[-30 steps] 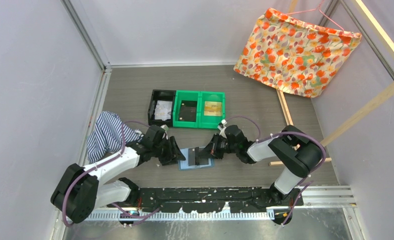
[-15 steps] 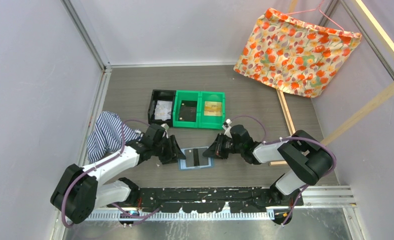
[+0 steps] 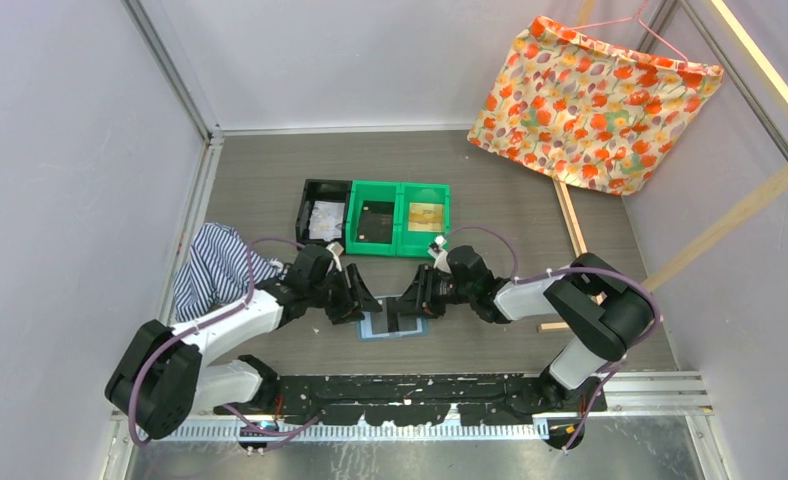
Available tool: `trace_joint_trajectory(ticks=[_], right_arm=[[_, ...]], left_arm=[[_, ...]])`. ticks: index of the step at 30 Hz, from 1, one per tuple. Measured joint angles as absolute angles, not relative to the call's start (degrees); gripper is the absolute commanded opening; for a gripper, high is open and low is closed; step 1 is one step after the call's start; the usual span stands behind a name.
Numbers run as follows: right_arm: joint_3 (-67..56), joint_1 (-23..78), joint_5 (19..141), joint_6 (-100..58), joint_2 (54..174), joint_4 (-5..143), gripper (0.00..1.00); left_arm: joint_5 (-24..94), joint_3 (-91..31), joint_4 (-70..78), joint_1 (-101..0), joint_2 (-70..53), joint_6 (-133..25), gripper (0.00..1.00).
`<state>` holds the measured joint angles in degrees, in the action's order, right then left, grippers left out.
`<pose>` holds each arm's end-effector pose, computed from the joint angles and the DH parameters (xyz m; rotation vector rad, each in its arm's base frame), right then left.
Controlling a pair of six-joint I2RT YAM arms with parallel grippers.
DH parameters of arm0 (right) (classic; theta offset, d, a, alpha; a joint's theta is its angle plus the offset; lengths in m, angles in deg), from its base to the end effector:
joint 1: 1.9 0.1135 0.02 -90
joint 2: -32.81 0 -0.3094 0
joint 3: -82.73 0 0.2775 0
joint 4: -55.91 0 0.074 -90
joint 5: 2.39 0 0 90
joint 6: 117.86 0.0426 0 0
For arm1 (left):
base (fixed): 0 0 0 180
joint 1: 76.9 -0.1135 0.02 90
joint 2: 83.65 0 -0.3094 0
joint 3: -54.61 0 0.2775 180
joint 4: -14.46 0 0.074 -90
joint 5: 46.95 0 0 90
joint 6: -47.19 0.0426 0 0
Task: Take the credit cards out of the card holder
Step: Remove the credit card from the card holder.
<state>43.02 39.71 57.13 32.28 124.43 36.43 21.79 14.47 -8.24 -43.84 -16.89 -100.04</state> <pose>0.2050 0.2110 0.1450 0.0329 2.5063 1.4827 0.1761 -0.1330 0.1872 -0.3809 2.6750 -1.0652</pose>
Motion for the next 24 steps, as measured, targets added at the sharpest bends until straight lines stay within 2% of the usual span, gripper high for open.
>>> trace_joint_trajectory(ticks=[8,13,24], right_arm=[[42.37,39.88,56.69,32.28,128.10,36.32,0.42],[42.26,39.88,56.61,32.28,128.56,36.26,0.42],[42.17,39.88,56.63,32.37,129.13,35.51,0.42]], left_arm=[[21.83,15.21,-5.29,-43.78,-12.98,-100.67,0.57],[21.55,16.04,-2.86,-43.74,-11.36,-101.13,0.52],[20.96,16.37,0.17,-43.65,-9.46,-102.01,0.48]])
